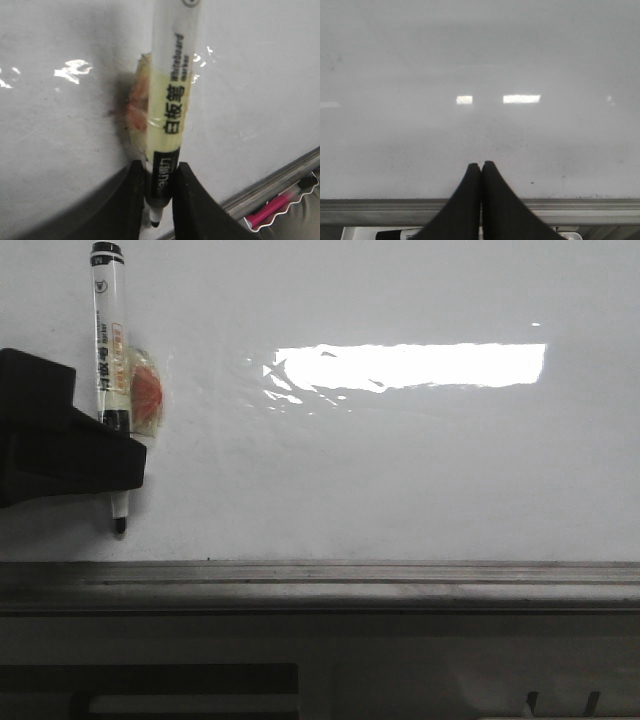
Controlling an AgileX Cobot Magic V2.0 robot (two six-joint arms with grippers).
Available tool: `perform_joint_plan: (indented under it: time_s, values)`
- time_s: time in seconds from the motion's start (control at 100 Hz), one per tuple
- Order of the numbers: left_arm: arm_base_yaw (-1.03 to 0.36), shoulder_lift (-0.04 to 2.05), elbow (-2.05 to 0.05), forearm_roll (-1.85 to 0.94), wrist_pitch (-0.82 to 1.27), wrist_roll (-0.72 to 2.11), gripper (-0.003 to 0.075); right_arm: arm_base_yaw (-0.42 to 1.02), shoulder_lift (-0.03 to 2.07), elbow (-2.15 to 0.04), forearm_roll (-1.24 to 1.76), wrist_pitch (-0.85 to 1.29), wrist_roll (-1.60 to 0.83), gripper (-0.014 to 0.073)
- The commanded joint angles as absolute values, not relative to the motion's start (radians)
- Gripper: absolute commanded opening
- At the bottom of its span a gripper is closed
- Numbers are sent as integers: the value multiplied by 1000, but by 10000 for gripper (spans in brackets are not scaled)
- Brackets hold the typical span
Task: Write number 6 on whiteboard
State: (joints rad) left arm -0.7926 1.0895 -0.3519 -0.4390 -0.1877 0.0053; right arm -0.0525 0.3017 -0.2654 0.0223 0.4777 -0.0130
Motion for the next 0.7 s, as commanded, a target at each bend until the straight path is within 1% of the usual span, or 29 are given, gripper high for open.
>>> perform_joint_plan:
  time_s: [0.0, 0.14, 0.23, 0.33, 0.46, 0.58, 0.69]
  values:
    - [-786, 1100, -368, -470, -226, 6, -21, -59, 318, -304, 20, 397, -21, -63]
    - [-786, 1098, -368, -470, -226, 6, -21, -56, 318, -304, 24, 397, -21, -63]
    - [-786, 1090, -368, -454, -220, 6, -21, -31, 318, -307, 30, 397, -21, -63]
    - [-786, 1064, -368, -417, -207, 6, -21, 17, 318, -314, 30, 399, -82, -63]
    - [-786, 1007, -368, -360, -175, 6, -21, 74, 329, -340, 40, 426, -90, -63]
    - [-788, 958, -368, -284, -147, 6, -21, 141, 378, -372, 70, 440, -100, -63]
    - [-808, 930, -370, -162, -134, 6, -21, 232, 445, -410, 139, 440, -190, -63]
